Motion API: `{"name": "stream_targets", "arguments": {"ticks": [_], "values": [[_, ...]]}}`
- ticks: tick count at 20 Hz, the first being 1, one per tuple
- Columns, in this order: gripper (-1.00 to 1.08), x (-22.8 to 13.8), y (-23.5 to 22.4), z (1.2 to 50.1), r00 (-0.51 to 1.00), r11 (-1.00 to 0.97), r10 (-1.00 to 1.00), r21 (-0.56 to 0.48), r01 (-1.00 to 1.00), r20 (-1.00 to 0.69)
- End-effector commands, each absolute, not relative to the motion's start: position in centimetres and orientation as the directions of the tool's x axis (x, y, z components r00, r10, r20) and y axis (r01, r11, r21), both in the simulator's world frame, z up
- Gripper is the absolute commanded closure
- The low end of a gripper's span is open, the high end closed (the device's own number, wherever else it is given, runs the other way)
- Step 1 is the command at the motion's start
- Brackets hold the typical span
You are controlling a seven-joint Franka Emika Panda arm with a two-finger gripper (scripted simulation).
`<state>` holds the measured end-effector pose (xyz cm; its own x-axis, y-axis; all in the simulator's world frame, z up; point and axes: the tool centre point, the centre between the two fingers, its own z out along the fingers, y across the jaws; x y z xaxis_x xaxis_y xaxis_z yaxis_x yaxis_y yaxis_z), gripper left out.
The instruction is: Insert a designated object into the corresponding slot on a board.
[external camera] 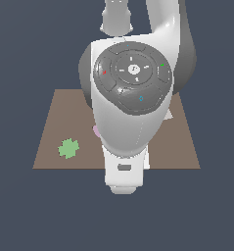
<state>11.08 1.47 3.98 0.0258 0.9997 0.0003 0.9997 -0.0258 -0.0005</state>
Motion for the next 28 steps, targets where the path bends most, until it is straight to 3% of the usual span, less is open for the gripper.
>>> {"name": "stream_targets", "arguments": {"ticks": [1,9,21,22,28], "values": [[1.08,10.8,2.3,4.0,-0.037,0.037,0.999,0.000,0.999,0.000],[1.08,10.0,3.8,4.0,-0.150,0.150,0.989,-0.001,0.989,0.000],[1.08,9.9,3.9,3.0,-0.160,0.160,0.987,0.000,0.987,-0.001],[-0.92,9.9,3.9,3.0,-0.160,0.160,0.987,0.000,0.987,-0.001],[-0.92,9.9,3.9,3.0,-0.160,0.160,0.987,0.000,0.987,-0.001]]}}
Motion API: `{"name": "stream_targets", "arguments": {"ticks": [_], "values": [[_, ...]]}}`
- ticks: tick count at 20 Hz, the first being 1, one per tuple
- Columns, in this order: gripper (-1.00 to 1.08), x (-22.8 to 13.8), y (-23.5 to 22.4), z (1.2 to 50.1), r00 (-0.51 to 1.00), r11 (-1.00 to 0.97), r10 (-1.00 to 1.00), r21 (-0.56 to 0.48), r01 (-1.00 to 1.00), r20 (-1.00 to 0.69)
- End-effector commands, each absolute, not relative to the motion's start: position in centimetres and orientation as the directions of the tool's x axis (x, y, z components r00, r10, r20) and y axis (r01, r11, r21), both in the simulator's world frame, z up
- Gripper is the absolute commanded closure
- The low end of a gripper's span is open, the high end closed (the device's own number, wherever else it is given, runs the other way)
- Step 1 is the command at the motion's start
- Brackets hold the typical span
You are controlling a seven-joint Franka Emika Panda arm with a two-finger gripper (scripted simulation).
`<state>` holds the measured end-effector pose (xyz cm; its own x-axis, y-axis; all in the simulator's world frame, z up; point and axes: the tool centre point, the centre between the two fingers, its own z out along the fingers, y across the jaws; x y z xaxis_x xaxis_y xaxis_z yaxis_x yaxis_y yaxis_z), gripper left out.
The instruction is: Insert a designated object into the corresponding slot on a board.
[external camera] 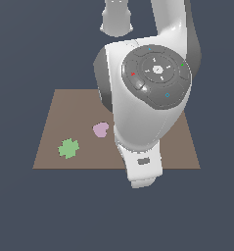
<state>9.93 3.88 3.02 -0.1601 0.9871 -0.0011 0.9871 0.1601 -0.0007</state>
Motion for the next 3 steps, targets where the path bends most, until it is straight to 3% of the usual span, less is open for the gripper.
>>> {"name": "stream_targets", "arguments": {"ticks": [1,3], "values": [[-0.92,9.94,3.88,3.02,-0.160,0.160,0.987,0.000,0.987,-0.001],[-0.92,9.94,3.88,3.02,-0.160,0.160,0.987,0.000,0.987,-0.001]]}}
